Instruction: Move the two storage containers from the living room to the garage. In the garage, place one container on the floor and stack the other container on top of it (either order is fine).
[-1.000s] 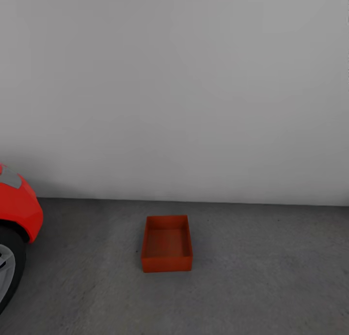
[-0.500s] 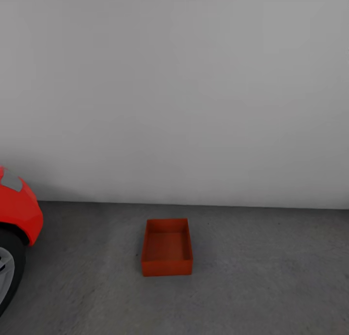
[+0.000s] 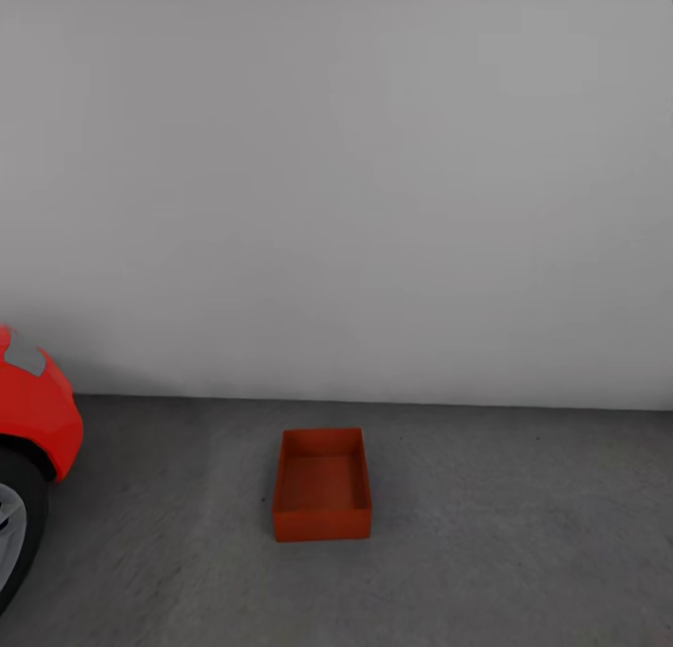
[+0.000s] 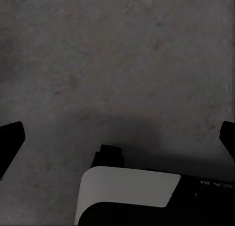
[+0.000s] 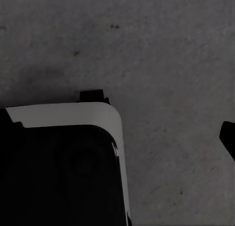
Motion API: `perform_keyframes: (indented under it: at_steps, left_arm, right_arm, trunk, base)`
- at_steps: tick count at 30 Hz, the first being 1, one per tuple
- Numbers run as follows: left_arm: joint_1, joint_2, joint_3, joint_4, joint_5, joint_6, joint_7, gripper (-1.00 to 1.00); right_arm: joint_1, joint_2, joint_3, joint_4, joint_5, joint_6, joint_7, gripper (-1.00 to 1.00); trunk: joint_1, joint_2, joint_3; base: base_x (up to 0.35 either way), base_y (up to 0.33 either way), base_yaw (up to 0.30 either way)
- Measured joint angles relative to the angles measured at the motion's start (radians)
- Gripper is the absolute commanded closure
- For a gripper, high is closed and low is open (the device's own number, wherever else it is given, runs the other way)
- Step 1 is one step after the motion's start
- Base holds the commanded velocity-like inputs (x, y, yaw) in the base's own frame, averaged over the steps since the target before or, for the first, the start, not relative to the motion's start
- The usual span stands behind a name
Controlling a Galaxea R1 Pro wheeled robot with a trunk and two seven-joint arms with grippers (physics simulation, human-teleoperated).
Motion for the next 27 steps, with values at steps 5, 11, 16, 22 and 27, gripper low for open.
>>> perform_keyframes:
  at_steps: [5, 11, 16, 22, 27]
  left_arm:
    - [0.007, -0.017, 0.000, 0.002, 0.004, 0.014, -0.005, -1.00]
    - [0.107, -0.004, 0.000, 0.003, 0.006, 0.013, -0.013, -1.00]
    - [0.127, 0.003, 0.000, 0.003, 0.007, 0.011, -0.010, -1.00]
    - [0.133, 0.019, 0.000, 0.003, 0.007, 0.006, -0.011, -1.00]
    - [0.138, 0.023, 0.000, 0.003, 0.008, 0.005, -0.011, -1.00]
  right_arm:
    - [0.000, -0.001, 0.000, 0.000, 0.000, 0.000, 0.000, -1.00]
    - [0.000, -0.001, 0.000, 0.000, 0.000, 0.000, 0.000, -1.00]
    - [0.000, -0.001, 0.000, 0.000, 0.000, 0.000, 0.000, -1.00]
    - [0.000, -0.001, 0.000, 0.000, 0.000, 0.000, 0.000, -1.00]
    - [0.000, -0.001, 0.000, 0.000, 0.000, 0.000, 0.000, -1.00]
  trunk:
    - [0.000, 0.000, 0.008]
    - [0.000, 0.000, 0.017]
    - [0.000, 0.000, 0.025]
    - [0.000, 0.000, 0.034]
    - [0.000, 0.000, 0.042]
  base:
    - [0.000, 0.000, 0.000]
    - [0.000, 0.000, 0.000]
    - [0.000, 0.000, 0.000]
    - [0.000, 0.000, 0.000]
    - [0.000, 0.000, 0.000]
